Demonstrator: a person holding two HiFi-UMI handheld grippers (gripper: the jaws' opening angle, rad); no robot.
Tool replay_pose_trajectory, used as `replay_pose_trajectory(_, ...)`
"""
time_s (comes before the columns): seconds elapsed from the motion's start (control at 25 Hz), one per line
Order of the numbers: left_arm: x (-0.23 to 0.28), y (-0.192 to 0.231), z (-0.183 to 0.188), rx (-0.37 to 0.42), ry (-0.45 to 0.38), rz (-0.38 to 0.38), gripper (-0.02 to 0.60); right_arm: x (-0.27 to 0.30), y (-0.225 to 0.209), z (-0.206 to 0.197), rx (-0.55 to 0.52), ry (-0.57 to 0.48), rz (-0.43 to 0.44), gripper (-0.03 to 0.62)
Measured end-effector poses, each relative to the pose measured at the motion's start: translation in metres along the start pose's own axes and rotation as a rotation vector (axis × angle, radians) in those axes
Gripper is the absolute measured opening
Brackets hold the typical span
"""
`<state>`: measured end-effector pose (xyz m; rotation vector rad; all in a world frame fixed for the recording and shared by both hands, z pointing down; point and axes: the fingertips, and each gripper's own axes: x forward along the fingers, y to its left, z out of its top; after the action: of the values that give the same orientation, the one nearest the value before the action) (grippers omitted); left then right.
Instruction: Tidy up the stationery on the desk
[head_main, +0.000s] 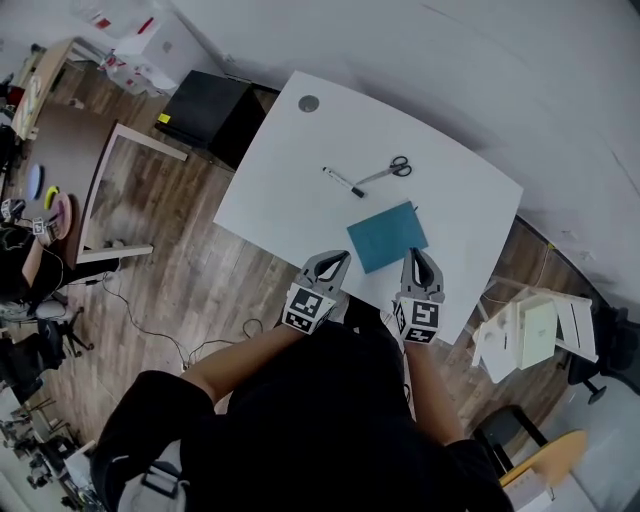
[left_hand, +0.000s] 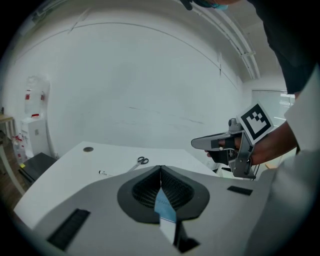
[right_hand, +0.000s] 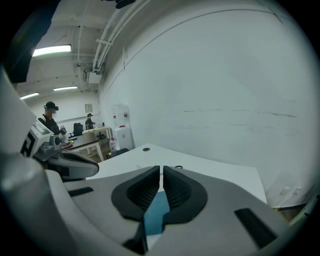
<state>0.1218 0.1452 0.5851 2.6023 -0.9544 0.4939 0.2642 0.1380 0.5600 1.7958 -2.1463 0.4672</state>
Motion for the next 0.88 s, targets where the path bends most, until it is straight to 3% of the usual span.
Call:
replay_pose_trajectory(0.24, 0.023, -0.002, -0.020, -0.086, 0.054, 0.044, 0.014, 0.018, -0.024, -0.024, -0.007, 0.053, 0.037, 0.035)
replay_pose_trajectory(0.44, 0.038, -0.003, -0.031, -0.142, 0.088, 0.078, 0.014, 0.036, -0.029, -0.051, -0.018, 0.126, 0.134, 0.035)
replay_pose_trajectory(0.72, 0.067, 0.002, -0.080, -0.217, 0.223, 0.155, 0.015, 0.071, -0.064, -0.094, -0.040, 0.241, 0.169, 0.035)
replay_pose_trajectory(0.88, 0.080, -0.004, -0.111, -0.237, 0.307, 0.113, 0.020, 0.087, -0.072, -0.129, -0.024, 0.352, 0.237, 0.037)
